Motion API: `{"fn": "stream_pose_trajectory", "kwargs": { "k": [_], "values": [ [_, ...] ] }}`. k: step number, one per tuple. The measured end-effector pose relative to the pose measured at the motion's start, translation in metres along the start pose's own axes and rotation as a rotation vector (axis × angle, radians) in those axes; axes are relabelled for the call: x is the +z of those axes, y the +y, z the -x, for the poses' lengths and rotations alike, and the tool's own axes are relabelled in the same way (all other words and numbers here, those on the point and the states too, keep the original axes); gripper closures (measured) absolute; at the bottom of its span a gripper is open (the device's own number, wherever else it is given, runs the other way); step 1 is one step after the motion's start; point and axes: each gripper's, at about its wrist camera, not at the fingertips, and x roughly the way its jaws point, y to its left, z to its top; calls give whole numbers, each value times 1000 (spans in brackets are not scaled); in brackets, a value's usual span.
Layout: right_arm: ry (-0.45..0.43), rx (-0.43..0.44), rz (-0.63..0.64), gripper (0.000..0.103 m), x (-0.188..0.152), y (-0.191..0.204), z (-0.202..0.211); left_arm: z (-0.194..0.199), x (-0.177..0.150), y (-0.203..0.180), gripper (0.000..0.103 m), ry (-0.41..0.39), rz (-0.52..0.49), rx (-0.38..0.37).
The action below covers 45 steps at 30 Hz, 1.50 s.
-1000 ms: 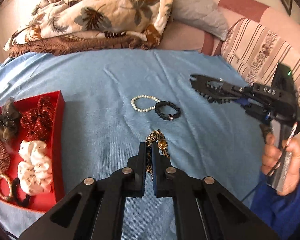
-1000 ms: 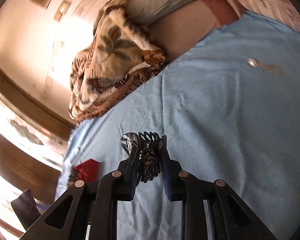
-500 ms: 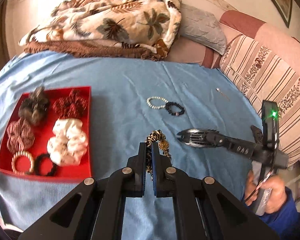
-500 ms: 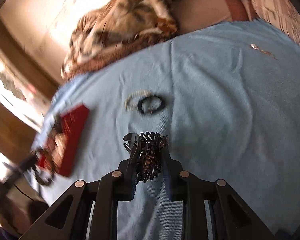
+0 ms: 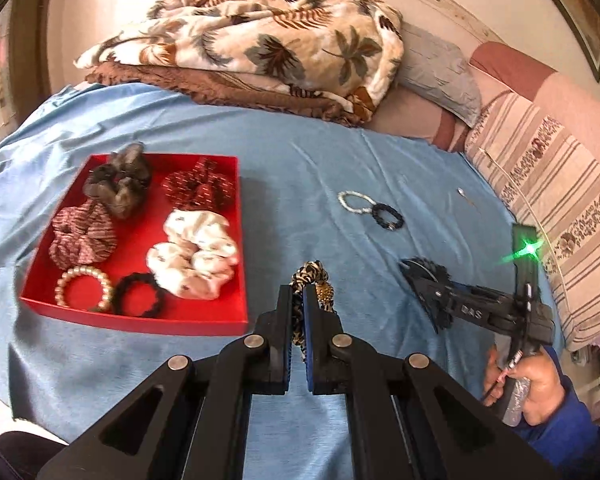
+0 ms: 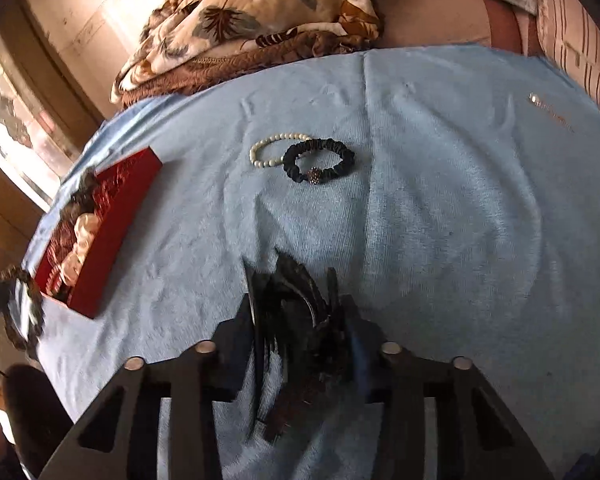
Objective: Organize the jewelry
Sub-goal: 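Lift and carry leopard band with left tool while right tool carries claw clip, then lower band and claw clip into the red tray and open both tools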
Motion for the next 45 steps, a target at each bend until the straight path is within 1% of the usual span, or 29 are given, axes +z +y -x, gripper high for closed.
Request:
{"fn": "stream_pose_trajectory", "kwargs": {
  "k": [5, 8, 11, 14, 18, 21, 24, 28, 30, 33, 35, 39, 42, 44, 45],
  "values": [
    [-54, -1, -17, 62, -3, 0, 12, 18, 12, 28, 98, -55, 33, 45],
    [-67, -7, -40, 62, -5, 0, 16, 29, 20, 54, 98, -88, 71, 76],
    [-91, -20, -45, 62, -5, 3, 26, 35, 26, 76, 98, -104, 104, 94],
    [-109, 0, -51, 62, -2, 11, 36, 37, 34, 97, 98, -118, 130, 107],
    [-102, 50, -49, 62, 5, 30, 41, 24, 51, 120, 98, -113, 167, 85],
    [-90, 87, -32, 62, 13, 53, 40, 9, 59, 132, 98, -97, 200, 73],
    [-79, 121, 5, 62, 24, 81, 38, -2, 57, 142, 98, -83, 233, 45],
    [-52, 169, 24, 62, 40, 111, 26, -16, 47, 149, 98, -61, 242, 21],
    [-33, 196, 20, 62, 48, 124, 18, -24, 44, 156, 98, -51, 261, 6],
    [1, 245, 13, 62, 67, 151, 0, -33, 39, 170, 98, -36, 302, -29],
    [21, 274, 14, 62, 80, 170, -11, -37, 36, 176, 98, -25, 308, -38],
    [59, 306, 49, 62, 100, 209, -36, -45, 35, 180, 98, 0, 303, -41],
    [102, 315, 83, 62, 113, 241, -64, -47, 34, 182, 98, 13, 298, -41],
    [135, 317, 98, 62, 117, 257, -83, -49, 33, 183, 98, 22, 294, -27],
    [148, 312, 106, 62, 119, 263, -92, -52, 32, 183, 98, 33, 289, -7]
  ]
}}
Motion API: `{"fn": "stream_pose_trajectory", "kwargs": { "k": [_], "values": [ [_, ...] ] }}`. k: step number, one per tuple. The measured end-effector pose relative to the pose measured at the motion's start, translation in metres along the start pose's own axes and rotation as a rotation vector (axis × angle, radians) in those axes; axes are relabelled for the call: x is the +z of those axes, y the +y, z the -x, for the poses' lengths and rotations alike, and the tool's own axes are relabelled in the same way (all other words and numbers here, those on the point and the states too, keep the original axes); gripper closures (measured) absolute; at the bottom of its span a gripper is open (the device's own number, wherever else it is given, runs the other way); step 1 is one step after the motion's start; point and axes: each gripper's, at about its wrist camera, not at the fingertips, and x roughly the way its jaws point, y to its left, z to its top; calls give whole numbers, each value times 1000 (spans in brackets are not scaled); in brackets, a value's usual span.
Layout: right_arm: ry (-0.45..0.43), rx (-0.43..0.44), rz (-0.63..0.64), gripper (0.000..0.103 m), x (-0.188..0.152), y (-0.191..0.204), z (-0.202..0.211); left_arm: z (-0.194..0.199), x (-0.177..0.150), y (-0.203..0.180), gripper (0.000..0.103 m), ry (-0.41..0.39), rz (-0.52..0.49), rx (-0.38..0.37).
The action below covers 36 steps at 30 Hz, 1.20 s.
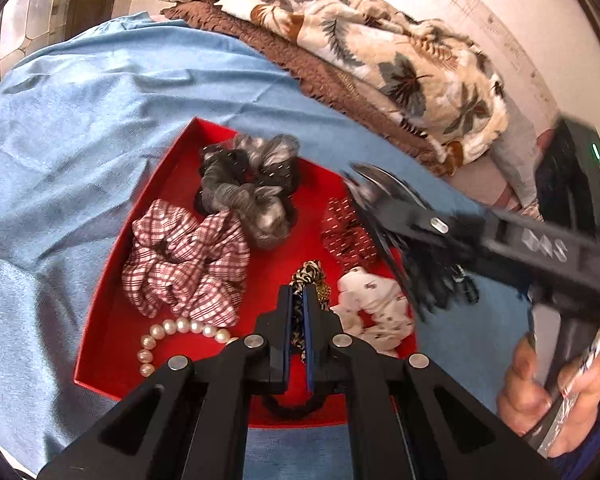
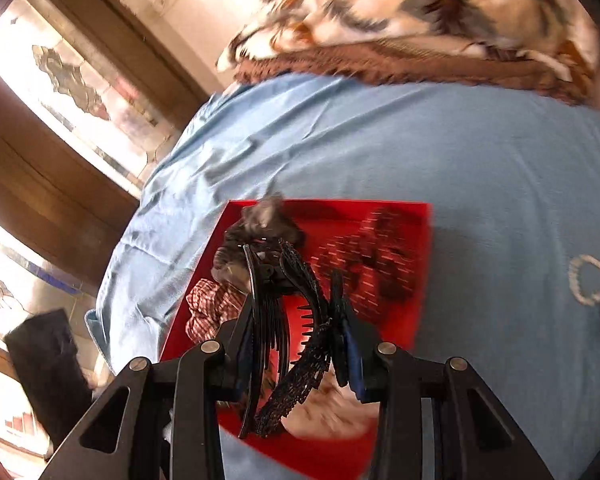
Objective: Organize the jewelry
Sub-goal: 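Lower band and claw clip into the red tray and open both tools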
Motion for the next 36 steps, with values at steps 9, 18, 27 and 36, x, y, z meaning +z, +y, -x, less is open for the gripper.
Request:
{"fn": "stream_pose_trajectory", "kwargs": {
  "k": [9, 18, 27, 36],
  "values": [
    [61, -92, 16, 62, 12, 4, -58, -19, -1, 18, 98, 70, 44, 62],
    [66, -154, 17, 59, 15, -4, -74, -23, 2, 16, 97, 71, 61, 52],
    [14, -92, -12, 50, 18, -3, -45, -17, 3, 14, 77, 37, 59, 36],
    [-55, -85, 4, 45, 1, -14, 22, 2, 2, 0, 63, -50, -3, 57]
  ]
}}
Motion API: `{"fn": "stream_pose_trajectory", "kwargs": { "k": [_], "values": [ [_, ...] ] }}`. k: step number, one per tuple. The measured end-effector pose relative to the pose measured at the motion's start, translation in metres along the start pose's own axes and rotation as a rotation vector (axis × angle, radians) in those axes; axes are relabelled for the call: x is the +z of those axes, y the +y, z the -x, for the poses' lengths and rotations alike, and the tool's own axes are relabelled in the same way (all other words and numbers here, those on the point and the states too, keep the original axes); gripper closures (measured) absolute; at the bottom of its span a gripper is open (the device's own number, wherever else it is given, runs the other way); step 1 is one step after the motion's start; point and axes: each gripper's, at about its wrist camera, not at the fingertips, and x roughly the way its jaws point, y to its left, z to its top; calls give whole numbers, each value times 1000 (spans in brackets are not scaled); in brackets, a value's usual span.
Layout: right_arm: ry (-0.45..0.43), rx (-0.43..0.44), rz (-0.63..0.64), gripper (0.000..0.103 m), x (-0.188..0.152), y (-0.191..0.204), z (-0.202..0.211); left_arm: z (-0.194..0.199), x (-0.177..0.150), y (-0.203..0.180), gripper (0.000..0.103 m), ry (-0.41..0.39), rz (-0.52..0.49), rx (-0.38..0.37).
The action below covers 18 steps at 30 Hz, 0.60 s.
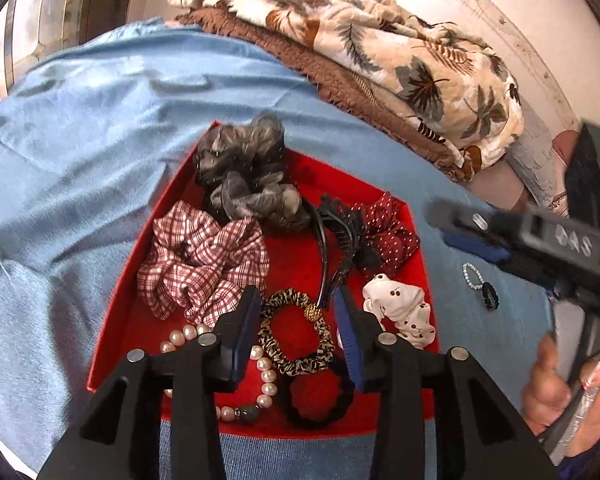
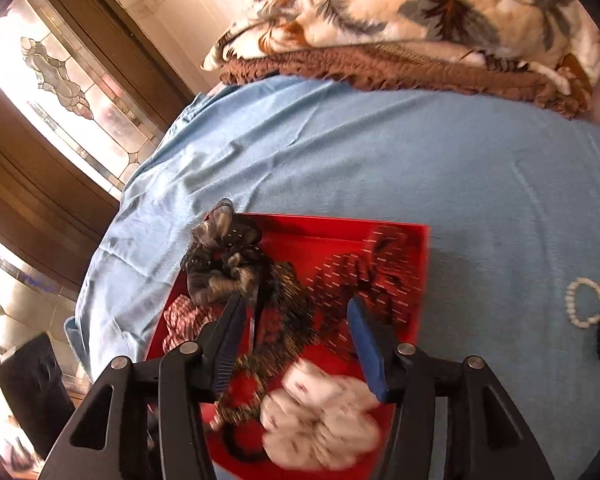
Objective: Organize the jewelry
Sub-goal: 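Lower band and claw clip into the red tray and open both tools, then move both open tools from the tray toward the two bracelets on the cloth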
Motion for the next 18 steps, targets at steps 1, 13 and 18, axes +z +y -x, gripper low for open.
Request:
{"fn": "stream_pose_trajectory", "kwargs": {
  "k": [1, 13, 18],
  "values": [
    [-6, -2, 1, 45, -4, -5, 8, 2, 0, -1, 60, -9, -5, 7],
    [-97, -176, 9, 41, -79, -93, 100, 22, -23, -34, 46, -158, -149, 192],
    [-122, -208, -76, 40, -100, -144, 123, 40, -45, -51, 46, -212, -172, 264]
  ]
}}
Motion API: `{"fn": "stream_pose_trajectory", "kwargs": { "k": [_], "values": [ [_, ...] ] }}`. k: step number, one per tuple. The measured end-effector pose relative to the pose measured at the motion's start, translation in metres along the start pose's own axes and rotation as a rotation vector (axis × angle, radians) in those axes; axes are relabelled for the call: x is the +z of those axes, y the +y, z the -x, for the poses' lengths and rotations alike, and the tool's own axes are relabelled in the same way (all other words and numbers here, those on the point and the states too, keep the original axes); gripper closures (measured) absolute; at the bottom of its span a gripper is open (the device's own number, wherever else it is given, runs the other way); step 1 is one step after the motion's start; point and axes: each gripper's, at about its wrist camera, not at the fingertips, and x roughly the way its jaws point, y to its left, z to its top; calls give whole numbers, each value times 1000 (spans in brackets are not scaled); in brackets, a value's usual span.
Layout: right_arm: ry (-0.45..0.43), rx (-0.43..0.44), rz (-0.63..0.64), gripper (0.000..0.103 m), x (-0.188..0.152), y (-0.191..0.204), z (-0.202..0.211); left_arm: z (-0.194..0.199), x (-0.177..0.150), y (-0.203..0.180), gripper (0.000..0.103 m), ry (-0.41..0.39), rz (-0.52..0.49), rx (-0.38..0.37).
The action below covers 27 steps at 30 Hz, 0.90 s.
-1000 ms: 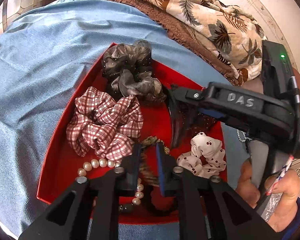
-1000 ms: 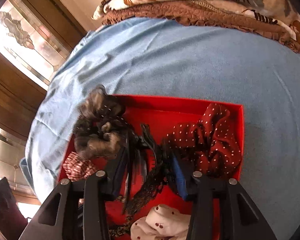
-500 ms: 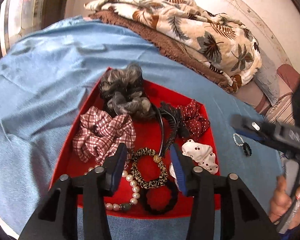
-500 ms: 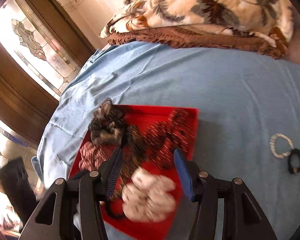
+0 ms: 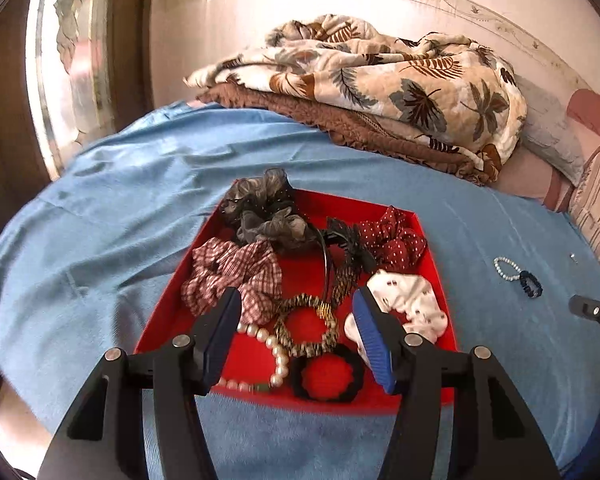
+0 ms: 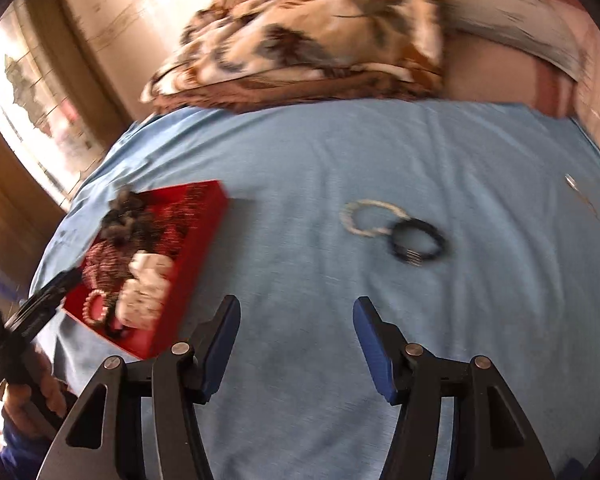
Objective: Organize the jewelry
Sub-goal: 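Move both open tools from the tray toward the two bracelets on the cloth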
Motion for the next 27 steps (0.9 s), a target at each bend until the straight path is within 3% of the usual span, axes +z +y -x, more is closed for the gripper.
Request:
{"fn": "stream_pose_trajectory", "kwargs": {
  "k": [8, 13, 16, 21, 27],
  "values": [
    [-61, -42, -106, 39, -1, -69, -4, 48, -10, -32, 42, 17, 4, -24],
    [-114, -75, -120, 39, -7, -90, -4, 60, -11, -60, 40, 14, -30, -28],
    [-103, -66, -156, 39, -12, -105, -6, 62, -15, -69, 40, 26, -40, -22],
    [-115, -83, -155, 39, -11, -109, -5, 64, -16, -71, 40, 61, -10, -34],
    [-106, -99, -117, 38, -15, -100, -8, 73, -16, -63, 39, 46, 15, -21]
  ]
}}
